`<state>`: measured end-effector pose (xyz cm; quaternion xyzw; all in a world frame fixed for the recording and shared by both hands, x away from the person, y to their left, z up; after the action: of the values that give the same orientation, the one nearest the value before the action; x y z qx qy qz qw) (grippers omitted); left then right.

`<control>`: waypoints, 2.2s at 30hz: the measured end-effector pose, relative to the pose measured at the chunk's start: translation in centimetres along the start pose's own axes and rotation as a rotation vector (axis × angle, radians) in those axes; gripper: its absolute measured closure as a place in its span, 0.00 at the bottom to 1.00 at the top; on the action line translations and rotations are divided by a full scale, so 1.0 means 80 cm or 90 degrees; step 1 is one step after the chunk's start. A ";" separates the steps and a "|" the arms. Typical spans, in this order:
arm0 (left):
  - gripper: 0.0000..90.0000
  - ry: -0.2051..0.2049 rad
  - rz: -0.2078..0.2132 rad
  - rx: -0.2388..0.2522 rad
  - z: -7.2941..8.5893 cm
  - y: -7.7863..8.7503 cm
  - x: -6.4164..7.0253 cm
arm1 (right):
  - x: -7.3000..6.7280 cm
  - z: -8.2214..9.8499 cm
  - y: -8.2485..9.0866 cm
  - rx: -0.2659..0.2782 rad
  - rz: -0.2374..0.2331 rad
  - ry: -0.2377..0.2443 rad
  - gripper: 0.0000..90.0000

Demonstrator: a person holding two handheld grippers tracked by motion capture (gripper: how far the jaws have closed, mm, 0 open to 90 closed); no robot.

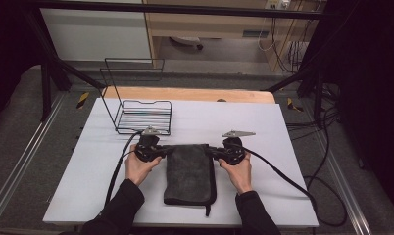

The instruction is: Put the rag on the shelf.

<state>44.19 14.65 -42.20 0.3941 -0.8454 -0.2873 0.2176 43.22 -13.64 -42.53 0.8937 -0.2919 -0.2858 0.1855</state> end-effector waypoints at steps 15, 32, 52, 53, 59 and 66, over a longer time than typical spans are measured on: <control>0.89 -0.030 0.016 0.100 -0.004 0.059 0.022 | -0.034 -0.007 0.037 0.080 -0.027 0.057 0.89; 0.89 -0.042 0.005 0.217 -0.004 0.116 0.042 | -0.077 -0.021 0.068 0.168 -0.031 0.141 0.89; 0.90 -0.033 -0.019 0.321 -0.026 0.166 0.039 | -0.120 -0.056 0.079 0.253 -0.033 0.202 0.90; 0.90 -0.032 -0.023 0.333 -0.028 0.171 0.036 | -0.122 -0.060 0.078 0.257 -0.033 0.204 0.90; 0.90 -0.024 -0.032 0.358 -0.039 0.184 0.025 | -0.136 -0.081 0.072 0.285 -0.034 0.210 0.90; 0.90 -0.017 -0.044 0.402 -0.057 0.208 0.014 | -0.152 -0.108 0.065 0.322 -0.027 0.227 0.90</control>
<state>37.24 21.09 -27.74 0.4669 -0.8817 -0.0231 0.0636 38.32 -8.57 -28.42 0.9534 -0.2980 -0.0464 -0.0001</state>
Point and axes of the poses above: each handheld gripper's, and its own axes: y roughly backward along the jaws, z roughly out of its underside, x roughly to its right, the point moved 1 cm from there along -y, roughly forward along the jaws, and after that the axes turned 7 degrees about -z, right-handed, at the moved point
